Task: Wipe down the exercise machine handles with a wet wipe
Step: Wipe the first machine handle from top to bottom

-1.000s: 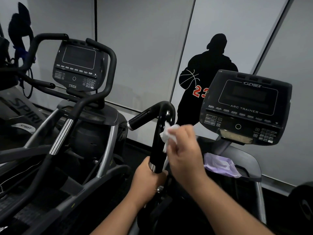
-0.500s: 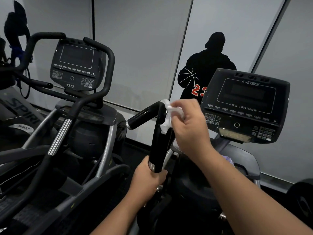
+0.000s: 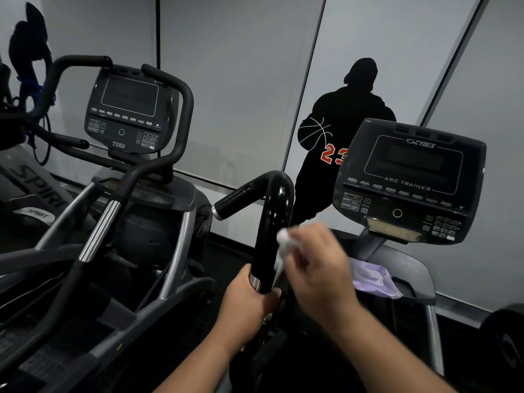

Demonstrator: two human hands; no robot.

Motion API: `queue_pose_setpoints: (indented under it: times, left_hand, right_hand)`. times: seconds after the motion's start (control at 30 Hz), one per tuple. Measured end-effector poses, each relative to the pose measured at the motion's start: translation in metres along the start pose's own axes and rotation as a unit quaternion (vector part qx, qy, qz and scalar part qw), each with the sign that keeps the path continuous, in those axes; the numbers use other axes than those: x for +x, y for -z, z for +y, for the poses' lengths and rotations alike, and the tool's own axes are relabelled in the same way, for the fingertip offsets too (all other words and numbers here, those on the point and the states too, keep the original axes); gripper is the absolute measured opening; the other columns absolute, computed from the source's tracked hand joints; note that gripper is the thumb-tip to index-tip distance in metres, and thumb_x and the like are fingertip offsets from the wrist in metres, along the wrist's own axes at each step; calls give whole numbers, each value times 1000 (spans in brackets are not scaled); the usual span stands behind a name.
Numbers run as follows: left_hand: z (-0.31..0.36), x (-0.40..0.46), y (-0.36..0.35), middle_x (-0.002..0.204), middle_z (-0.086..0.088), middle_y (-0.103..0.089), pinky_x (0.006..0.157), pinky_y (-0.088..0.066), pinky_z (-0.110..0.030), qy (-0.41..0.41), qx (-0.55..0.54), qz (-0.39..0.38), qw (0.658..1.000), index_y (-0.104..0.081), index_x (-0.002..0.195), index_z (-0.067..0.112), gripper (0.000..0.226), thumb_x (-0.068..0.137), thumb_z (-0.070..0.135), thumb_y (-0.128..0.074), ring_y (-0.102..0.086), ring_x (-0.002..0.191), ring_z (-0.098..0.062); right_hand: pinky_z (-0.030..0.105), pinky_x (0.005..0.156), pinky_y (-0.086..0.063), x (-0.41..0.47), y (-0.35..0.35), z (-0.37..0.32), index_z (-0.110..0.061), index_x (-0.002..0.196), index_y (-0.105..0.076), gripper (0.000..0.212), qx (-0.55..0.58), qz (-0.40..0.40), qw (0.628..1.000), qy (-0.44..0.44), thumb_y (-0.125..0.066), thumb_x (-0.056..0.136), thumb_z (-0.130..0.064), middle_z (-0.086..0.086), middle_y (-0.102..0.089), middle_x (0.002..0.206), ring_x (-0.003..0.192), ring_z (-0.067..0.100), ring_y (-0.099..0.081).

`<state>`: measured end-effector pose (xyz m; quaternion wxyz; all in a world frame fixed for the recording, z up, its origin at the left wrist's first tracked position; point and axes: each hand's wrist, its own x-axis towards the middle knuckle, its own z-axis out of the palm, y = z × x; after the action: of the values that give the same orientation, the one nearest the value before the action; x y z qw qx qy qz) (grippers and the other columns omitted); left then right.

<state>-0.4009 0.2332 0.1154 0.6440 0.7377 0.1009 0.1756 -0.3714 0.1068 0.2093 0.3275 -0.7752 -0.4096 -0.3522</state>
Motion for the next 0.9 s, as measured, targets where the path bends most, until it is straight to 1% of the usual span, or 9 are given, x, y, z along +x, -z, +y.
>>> queue_pose_setpoints:
  times: [0.13, 0.2, 0.3, 0.47, 0.57, 0.63, 0.73, 0.83, 0.9]
  left_hand:
    - [2, -1, 1, 62, 13, -55, 54, -44, -19, 1, -8, -3, 1000, -51, 73, 27, 27, 74, 19, -77, -50, 54, 2]
    - [2, -1, 1, 62, 13, -55, 52, -42, -16, 4, 0, 1, 1000, -51, 74, 28, 27, 75, 20, -77, -50, 53, 2]
    - [1, 1, 1, 77, 9, -68, 61, -53, -23, -2, 33, 2, 999, -59, 85, 31, 21, 73, 27, -75, -64, 70, -3]
    - [5, -4, 4, 100, 41, -63, 81, -48, -4, -113, 58, -39, 991, -51, 104, 47, 40, 74, 26, -66, -57, 94, 23]
    - [2, 0, 2, 79, 17, -70, 63, -54, -15, -45, 32, -3, 998, -60, 90, 36, 25, 77, 22, -76, -62, 68, 10]
    - [2, 0, 2, 66, 11, -62, 50, -46, -14, -9, 25, 2, 1000, -57, 80, 30, 22, 78, 21, -77, -55, 53, 5]
    - [3, -1, 1, 67, 9, -61, 48, -45, -15, 10, 12, 9, 1000, -55, 79, 29, 24, 78, 22, -77, -54, 51, 2]
    - [3, 0, 1, 73, 4, -68, 54, -51, -20, -9, 26, 12, 1000, -59, 83, 27, 22, 77, 22, -79, -57, 54, 4]
    - [2, 0, 2, 79, 13, -69, 65, -52, -16, -59, 45, -1, 997, -59, 88, 31, 27, 78, 14, -78, -60, 69, 16]
  right_hand:
    - [34, 69, -48, 65, 10, -3, -10, 120, -66, 33, -32, -4, 999, -10, -47, 97, -23, 2, -54, 96, 84, 19, -54]
    - [39, 62, -49, 70, 3, -4, -8, 108, -68, 24, -85, -22, 996, 7, -50, 97, -21, 3, -50, 91, 78, 22, -51]
    - [41, 52, -42, 44, -8, -14, -3, 85, -64, 5, -163, -27, 982, 91, -60, 82, -1, 11, -50, 80, 68, 29, -46]
    - [40, 62, -39, -6, -11, -17, -5, 95, -68, 14, -227, -157, 921, 275, -61, 83, -9, 9, -56, 84, 71, 26, -46]
    - [39, 61, -32, 33, -2, -12, -6, 96, -68, 13, -243, -102, 933, 245, -66, 83, -6, 12, -54, 82, 71, 27, -44]
    - [39, 59, -32, 68, 6, -9, -5, 92, -66, 7, -241, -44, 954, 174, -66, 86, -5, 13, -52, 82, 69, 29, -44]
    - [39, 51, -42, 87, 10, -11, -2, 94, -62, 7, -210, -66, 970, 103, -61, 89, -7, 12, -52, 87, 70, 31, -47]
    - [38, 51, -40, 61, 4, -16, -2, 88, -61, 9, -207, -101, 959, 167, -62, 79, -1, 14, -52, 85, 71, 30, -47]
    - [38, 55, -35, 32, -2, -20, -8, 82, -56, 10, -205, -159, 933, 248, -61, 75, -3, 12, -50, 82, 71, 26, -43]
